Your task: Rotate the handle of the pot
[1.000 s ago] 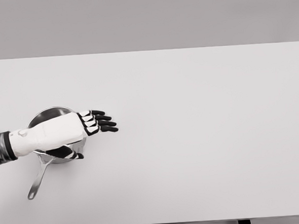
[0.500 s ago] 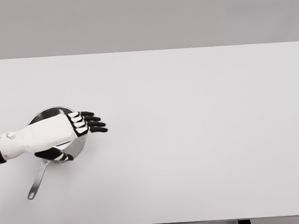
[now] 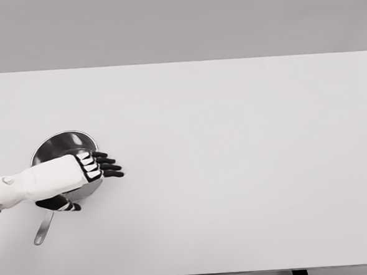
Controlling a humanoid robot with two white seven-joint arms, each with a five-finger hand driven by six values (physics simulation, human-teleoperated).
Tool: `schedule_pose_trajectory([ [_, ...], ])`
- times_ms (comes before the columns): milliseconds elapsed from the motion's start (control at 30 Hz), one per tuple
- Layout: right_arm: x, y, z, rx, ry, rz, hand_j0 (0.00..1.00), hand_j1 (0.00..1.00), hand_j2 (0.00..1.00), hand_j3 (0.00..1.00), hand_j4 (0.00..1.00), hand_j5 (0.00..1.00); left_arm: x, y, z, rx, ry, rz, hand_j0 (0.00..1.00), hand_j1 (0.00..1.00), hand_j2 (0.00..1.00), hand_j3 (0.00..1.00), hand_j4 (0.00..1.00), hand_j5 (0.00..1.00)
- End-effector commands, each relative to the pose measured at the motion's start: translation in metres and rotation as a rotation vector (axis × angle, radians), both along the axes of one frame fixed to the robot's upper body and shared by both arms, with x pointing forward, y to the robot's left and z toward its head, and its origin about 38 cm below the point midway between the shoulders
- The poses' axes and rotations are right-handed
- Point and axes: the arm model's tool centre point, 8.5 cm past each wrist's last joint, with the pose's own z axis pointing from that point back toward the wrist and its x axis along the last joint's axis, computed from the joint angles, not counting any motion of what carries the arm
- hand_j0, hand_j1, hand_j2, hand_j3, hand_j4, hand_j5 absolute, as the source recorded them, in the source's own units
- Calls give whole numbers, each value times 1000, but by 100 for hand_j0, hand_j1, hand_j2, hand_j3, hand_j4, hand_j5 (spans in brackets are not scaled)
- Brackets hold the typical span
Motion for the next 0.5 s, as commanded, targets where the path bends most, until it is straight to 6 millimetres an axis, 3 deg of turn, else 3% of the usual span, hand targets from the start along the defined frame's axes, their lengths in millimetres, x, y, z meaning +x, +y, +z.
schedule_pose_trajectory([
  [0,0,0,0,0,-1,-1,100,100,100,100,100,100,0,6,2,17,1,8,100,100,100,100,100,100],
  [467,0,0,0,0,-1,-1,100,100,100,100,100,100,1,26,9,78,-7,37,100,100,100,100,100,100],
])
